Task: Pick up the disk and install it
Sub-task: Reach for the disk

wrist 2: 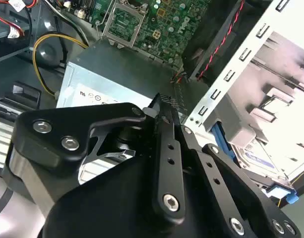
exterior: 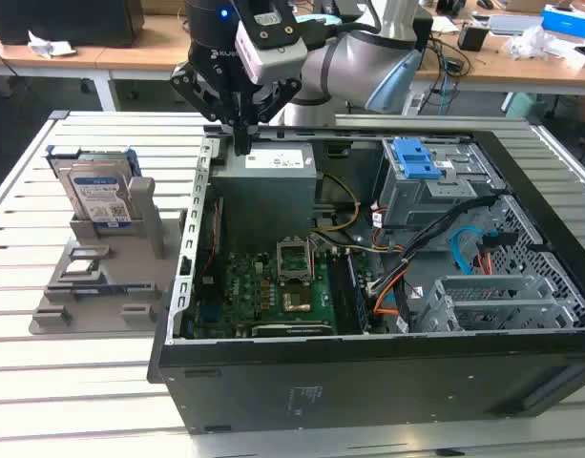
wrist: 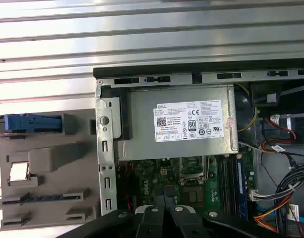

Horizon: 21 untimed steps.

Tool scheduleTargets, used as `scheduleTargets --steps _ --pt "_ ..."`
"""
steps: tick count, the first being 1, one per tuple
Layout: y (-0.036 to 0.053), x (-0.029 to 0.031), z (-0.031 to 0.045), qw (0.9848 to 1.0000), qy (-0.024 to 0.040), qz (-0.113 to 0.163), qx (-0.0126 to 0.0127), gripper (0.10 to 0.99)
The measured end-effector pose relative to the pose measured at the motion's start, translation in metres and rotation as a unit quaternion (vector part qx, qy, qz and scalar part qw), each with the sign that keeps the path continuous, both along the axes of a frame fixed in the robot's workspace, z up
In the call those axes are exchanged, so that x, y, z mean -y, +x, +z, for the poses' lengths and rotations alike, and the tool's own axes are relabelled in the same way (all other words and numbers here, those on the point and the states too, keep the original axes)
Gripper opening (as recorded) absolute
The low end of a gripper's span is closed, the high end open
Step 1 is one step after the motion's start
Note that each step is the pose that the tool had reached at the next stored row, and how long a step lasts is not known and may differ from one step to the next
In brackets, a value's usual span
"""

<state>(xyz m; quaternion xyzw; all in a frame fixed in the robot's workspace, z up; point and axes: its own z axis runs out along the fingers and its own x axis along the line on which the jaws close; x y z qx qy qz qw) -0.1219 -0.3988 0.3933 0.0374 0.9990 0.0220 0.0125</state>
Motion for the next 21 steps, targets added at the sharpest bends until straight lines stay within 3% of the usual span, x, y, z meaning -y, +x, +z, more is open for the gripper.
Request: scheduleTargets --steps 3,6,15,18,21 --pt "-0.0040 0.0000 0.0000 1.0000 -0.0001 0.000 0.0000 0.106" --pt "-0.0172 0.0000 0.0000 1.0000 0.0000 0.000 0.0000 0.106" --pt "-0.0450 0.0000 0.0000 1.0000 0.0000 0.000 0.0000 0.106" --pt "-0.0618 0.0000 0.0000 1.0000 0.0000 0.000 0.0000 0.106" --pt "-0.0695 0.0000 0.0000 1.0000 0.0000 0.000 0.0000 0.106"
